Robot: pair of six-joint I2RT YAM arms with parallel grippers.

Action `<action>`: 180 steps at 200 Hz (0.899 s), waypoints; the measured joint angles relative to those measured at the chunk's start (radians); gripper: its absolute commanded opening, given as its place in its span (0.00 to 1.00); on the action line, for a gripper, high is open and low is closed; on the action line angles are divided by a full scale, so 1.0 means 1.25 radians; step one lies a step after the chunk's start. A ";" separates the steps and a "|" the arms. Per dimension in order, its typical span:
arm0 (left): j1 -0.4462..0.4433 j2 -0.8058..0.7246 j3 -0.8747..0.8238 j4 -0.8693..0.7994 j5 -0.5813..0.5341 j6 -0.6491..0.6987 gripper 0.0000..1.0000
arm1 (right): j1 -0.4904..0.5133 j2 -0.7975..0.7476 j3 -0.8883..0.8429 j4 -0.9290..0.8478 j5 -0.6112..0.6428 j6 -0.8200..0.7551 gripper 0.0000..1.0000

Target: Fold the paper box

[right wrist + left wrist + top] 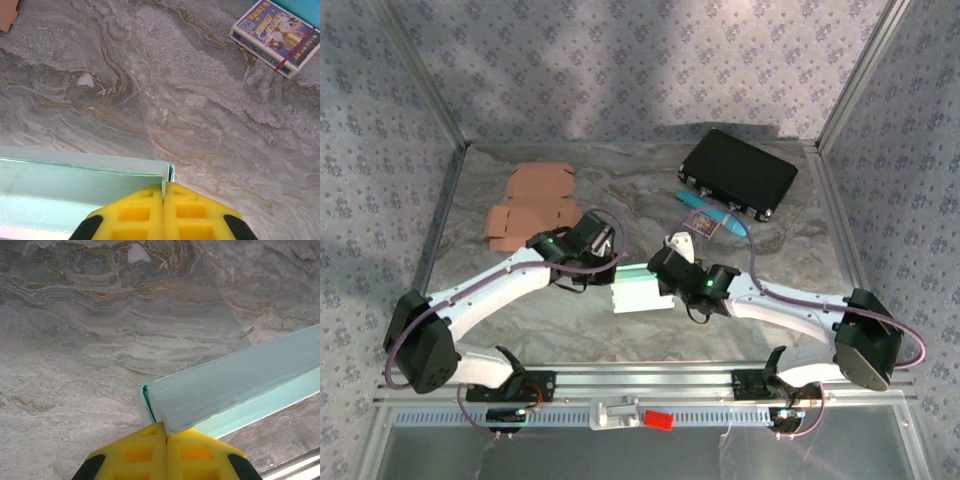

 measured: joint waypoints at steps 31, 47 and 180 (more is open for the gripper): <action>-0.036 -0.053 -0.067 0.061 -0.045 0.000 0.00 | 0.009 -0.017 -0.013 0.002 0.000 -0.006 0.00; -0.056 -0.076 -0.091 0.084 -0.070 0.000 0.00 | 0.012 -0.025 -0.013 -0.001 -0.001 -0.006 0.03; -0.251 -0.138 -0.243 0.300 -0.390 -0.039 0.00 | -0.018 -0.282 0.011 -0.144 -0.171 0.218 0.69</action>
